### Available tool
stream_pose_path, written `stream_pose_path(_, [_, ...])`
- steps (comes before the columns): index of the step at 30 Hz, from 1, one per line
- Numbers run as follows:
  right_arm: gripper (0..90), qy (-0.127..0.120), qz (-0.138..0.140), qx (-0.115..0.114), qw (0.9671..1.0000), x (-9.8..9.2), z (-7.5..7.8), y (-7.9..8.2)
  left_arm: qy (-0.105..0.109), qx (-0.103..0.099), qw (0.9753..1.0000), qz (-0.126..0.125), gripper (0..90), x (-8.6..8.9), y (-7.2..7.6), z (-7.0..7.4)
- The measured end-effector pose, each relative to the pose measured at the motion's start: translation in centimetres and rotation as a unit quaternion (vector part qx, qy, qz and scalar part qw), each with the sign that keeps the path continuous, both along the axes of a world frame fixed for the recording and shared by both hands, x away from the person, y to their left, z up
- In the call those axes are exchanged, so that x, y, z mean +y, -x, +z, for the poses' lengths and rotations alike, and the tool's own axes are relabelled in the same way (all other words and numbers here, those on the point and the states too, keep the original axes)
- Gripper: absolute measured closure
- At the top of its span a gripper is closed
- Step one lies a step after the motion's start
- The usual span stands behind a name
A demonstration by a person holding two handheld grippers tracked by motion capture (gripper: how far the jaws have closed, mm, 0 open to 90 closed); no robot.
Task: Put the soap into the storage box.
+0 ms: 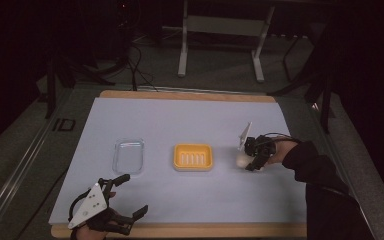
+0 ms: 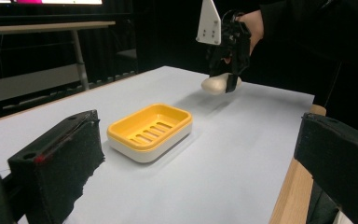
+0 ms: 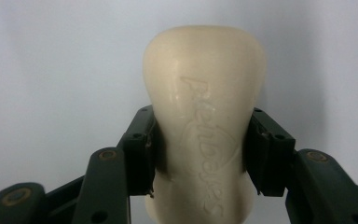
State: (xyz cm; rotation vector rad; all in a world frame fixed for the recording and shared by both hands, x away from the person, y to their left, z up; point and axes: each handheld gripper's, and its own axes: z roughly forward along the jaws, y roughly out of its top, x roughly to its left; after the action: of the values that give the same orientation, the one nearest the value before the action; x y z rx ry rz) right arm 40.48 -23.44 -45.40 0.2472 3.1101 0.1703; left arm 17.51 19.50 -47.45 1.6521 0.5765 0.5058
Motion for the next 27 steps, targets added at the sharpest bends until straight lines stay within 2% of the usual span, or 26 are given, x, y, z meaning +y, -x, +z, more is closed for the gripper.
stream_pose_path(4, [49.9,-0.003,0.008,0.000,1.0000,0.5,0.5,0.1,0.000,0.000,1.0000,-0.001,1.1,0.0,0.0,0.0])
stream_pose_path(12, [49.9,-0.030,0.032,-0.011,0.9990,2.2,2.4,0.1,-0.001,0.000,1.0000,-0.002,1.1,0.0,0.0,0.0])
stream_pose_path(21, [49.9,-0.028,0.052,-0.007,0.9982,4.1,3.5,-0.1,-0.002,-0.001,1.0000,-0.003,1.1,0.0,0.0,0.0])
stream_pose_path(27, [49.9,-0.032,0.059,-0.014,0.9976,5.4,4.1,0.0,-0.005,0.001,1.0000,-0.002,1.1,0.0,0.0,0.0])
